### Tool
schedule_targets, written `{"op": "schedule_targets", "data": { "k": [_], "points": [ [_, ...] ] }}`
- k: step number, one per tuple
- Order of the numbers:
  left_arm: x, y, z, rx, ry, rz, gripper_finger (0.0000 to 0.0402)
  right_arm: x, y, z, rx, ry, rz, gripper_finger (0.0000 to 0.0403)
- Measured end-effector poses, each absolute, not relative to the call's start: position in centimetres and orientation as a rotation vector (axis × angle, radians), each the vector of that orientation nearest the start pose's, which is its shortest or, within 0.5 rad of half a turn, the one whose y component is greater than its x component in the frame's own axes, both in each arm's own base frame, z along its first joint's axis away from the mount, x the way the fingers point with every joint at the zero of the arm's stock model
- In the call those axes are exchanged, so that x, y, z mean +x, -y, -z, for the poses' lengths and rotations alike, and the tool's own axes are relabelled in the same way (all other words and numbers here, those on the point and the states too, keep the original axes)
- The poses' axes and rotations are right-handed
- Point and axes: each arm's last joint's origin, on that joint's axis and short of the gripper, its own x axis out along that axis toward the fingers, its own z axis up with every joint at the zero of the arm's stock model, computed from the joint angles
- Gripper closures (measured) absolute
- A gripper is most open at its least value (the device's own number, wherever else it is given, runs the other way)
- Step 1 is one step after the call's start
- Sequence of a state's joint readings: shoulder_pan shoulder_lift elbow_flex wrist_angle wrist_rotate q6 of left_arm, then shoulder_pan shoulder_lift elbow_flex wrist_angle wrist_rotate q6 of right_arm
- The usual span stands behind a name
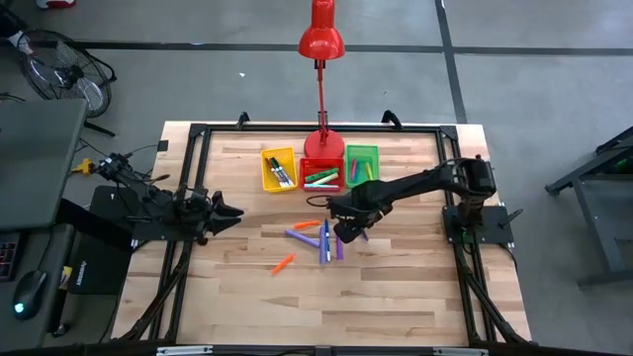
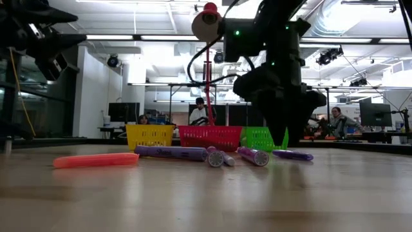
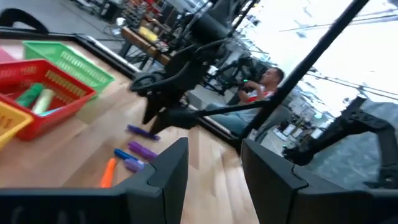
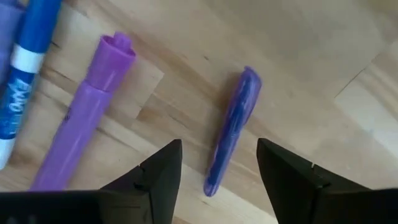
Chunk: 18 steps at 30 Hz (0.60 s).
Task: Pick & Place Markers
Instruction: Put the violet pen into the green bin
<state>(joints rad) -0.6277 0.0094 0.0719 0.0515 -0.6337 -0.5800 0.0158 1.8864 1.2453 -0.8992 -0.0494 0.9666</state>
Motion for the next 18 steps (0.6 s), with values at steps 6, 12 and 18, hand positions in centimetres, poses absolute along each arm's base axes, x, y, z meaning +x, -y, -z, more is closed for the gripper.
{"op": "schedule_targets", "data": {
  "k": [6,12,18],
  "points": [
    [8.0,4.0,-19.3,-0.658,0.078,0.108,0.0254,33.0,-0.6,-14.7,0.805,-1.434,0.741,0.0209],
    [8.0,4.1,-19.3,-0.665,0.067,0.149,0.0254,31.9,-1.0,-12.5,0.873,-1.413,0.707,0.0212],
    [8.0,4.1,-19.2,-0.671,0.056,0.152,0.0254,31.5,-1.3,-12.1,0.794,-1.417,0.692,0.0235]
  ]
}}
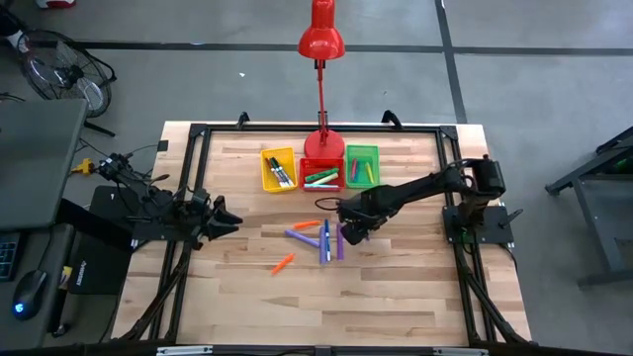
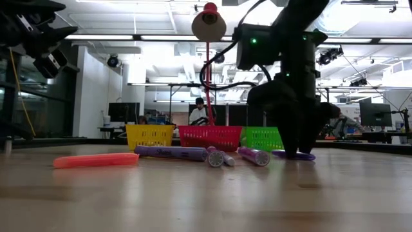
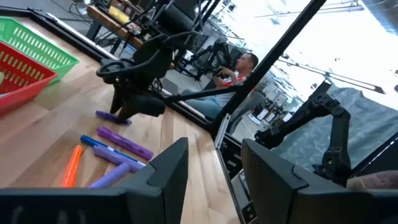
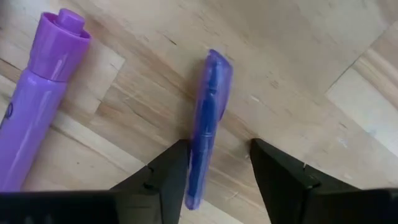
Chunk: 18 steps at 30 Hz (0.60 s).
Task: Pick & Place Markers
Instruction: Put the violet pen into the green bin
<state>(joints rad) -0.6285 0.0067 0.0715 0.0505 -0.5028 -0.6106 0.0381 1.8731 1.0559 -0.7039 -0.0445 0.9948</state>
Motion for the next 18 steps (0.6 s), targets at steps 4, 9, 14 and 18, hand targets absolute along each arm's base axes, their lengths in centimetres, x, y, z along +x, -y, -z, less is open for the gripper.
{"op": "schedule_targets", "data": {
  "k": [4,9,14,18],
  "points": [
    [8.04,4.04,-19.15,-0.671,0.062,0.126,0.0254,31.48,-1.39,-12.13,0.766,-1.402,0.714,0.0261],
    [8.04,4.01,-19.12,-0.669,0.061,0.116,0.0254,31.48,-1.33,-12.11,0.736,-1.393,0.718,0.0294],
    [8.05,4.01,-19.09,-0.668,0.059,0.115,0.0254,31.49,-1.52,-12.07,0.659,-1.405,0.661,0.0321],
    [8.05,4.02,-19.03,-0.664,0.054,0.114,0.0254,31.52,-1.96,-12.08,0.545,-1.419,0.579,0.0342]
  ]
}}
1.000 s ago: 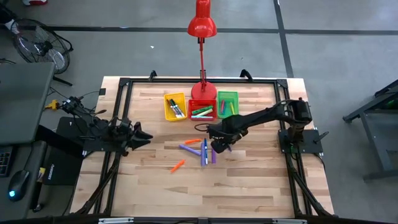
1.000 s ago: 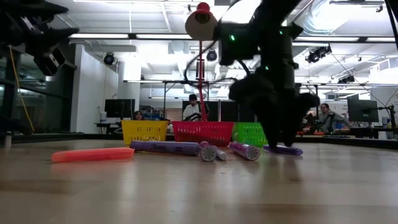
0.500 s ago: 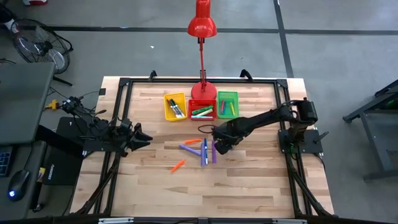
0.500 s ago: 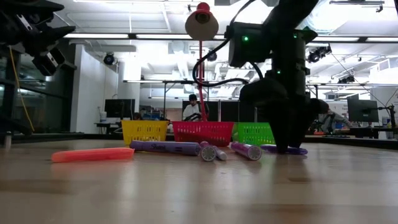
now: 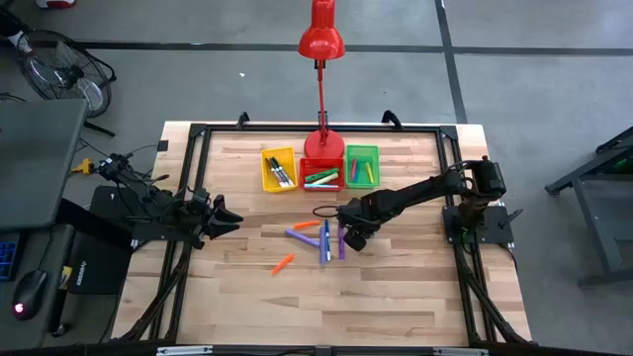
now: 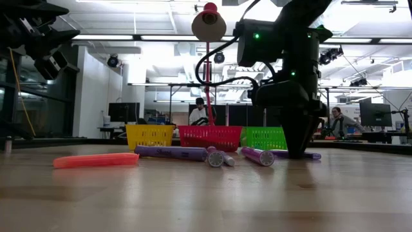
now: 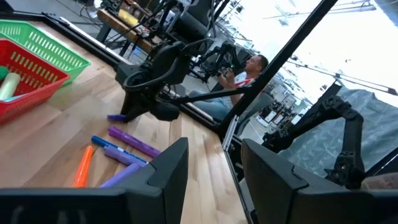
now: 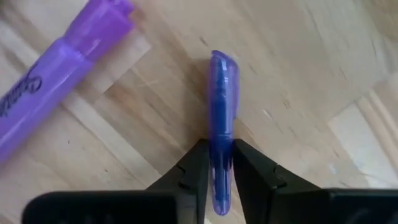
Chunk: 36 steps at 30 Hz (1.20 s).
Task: Pick & Place Markers
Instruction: Put the violet pen into the green bin
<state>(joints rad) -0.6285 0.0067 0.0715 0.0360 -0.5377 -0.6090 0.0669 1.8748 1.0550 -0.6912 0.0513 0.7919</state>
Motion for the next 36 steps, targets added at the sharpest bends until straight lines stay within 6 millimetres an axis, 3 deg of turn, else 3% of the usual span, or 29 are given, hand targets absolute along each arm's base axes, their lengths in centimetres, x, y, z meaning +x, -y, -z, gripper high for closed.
{"op": "schedule_targets", "data": {
  "k": [6,14,36],
  "points": [
    [8.1,4.0,-18.9,-0.654,0.039,0.114,0.0254,31.5,-2.4,-12.1,0.435,-1.426,0.511,0.0367],
    [8.1,4.0,-18.8,-0.65,0.036,0.113,0.0254,31.5,-2.5,-12.4,0.471,-1.43,0.485,0.0371],
    [8.1,4.1,-18.7,-0.648,0.021,0.109,0.0254,29.5,-1.0,-20.4,0.62,-1.182,0.449,0.0374]
  ]
}}
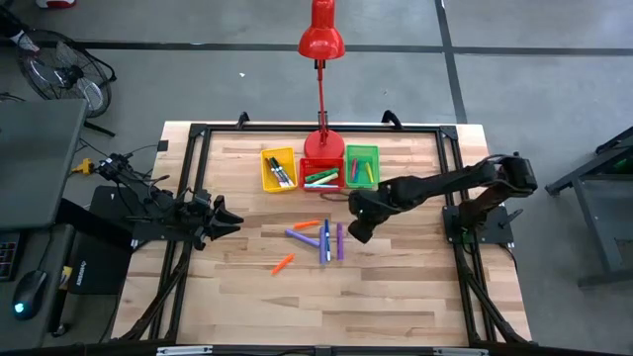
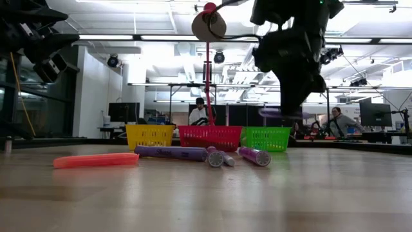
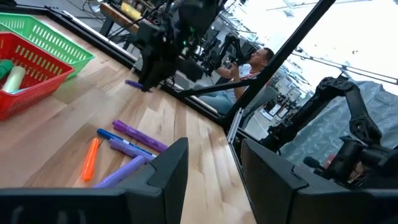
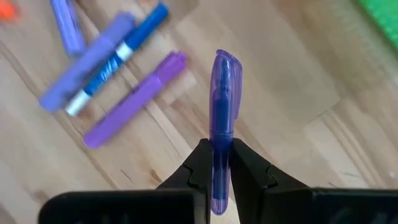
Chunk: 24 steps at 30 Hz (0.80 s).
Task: Pick & Place Markers
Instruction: Put the violet pen into the green bin
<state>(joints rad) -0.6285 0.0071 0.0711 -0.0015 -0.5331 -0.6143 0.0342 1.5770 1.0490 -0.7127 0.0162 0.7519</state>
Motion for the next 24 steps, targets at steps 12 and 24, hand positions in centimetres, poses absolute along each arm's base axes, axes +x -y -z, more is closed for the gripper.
{"op": "schedule_targets", "data": {
  "k": [12,24],
  "points": [
    [8.1,4.0,-18.7,-0.66,0.022,0.108,0.0254,29.0,2.8,-23.3,0.75,-0.974,0.514,0.0372],
    [8.1,4.0,-18.7,-0.672,0.022,0.106,0.0254,28.3,8.5,-23.6,0.916,-0.819,0.73,0.0372]
  ]
}}
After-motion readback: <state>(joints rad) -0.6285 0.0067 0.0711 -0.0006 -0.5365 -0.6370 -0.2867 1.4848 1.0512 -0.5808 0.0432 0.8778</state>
